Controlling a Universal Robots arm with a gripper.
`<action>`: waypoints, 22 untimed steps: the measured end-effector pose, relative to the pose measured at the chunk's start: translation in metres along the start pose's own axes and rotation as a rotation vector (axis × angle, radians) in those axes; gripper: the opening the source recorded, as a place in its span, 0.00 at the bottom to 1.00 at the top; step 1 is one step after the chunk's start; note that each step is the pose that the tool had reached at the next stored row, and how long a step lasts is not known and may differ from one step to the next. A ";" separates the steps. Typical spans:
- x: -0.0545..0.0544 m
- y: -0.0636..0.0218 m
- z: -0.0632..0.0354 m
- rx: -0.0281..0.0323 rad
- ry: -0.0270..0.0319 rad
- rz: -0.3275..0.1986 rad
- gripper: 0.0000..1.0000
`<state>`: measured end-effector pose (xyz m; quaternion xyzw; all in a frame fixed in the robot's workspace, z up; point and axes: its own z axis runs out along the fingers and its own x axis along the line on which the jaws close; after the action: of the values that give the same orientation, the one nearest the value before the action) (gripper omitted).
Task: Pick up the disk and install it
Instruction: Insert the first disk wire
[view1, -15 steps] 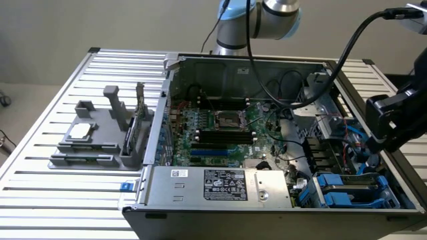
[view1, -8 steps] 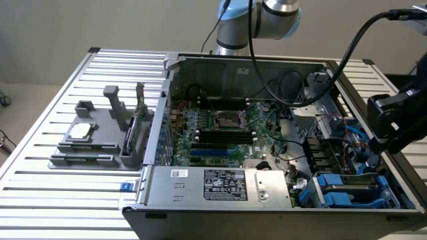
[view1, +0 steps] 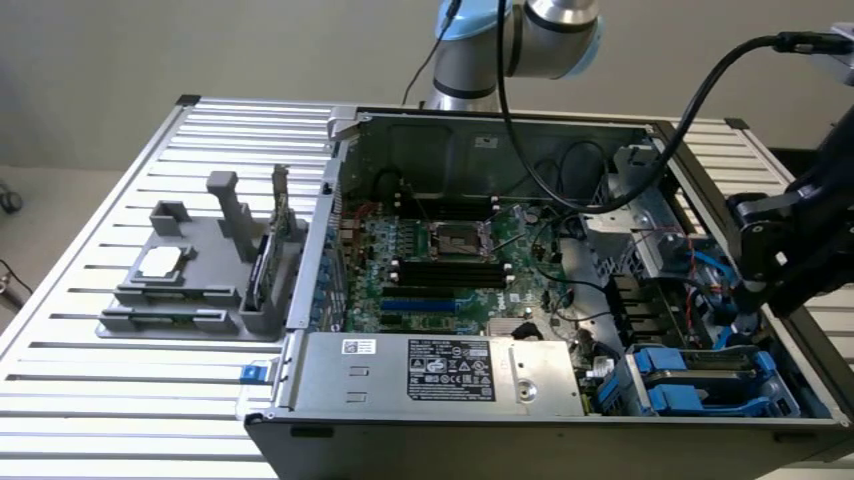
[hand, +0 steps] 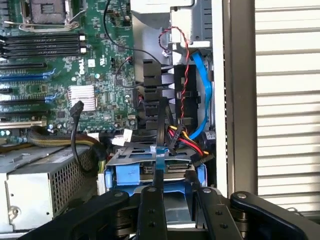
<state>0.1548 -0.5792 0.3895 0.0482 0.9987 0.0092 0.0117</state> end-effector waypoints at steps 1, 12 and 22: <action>0.000 0.0000 0.0013 0.0003 -0.0003 0.018 0.31; -0.001 -0.0001 0.0156 0.0043 -0.0036 0.185 0.31; -0.011 0.0031 0.0178 0.0108 -0.0061 0.251 0.31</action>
<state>0.1669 -0.5769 0.3720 0.1730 0.9848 0.0051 0.0132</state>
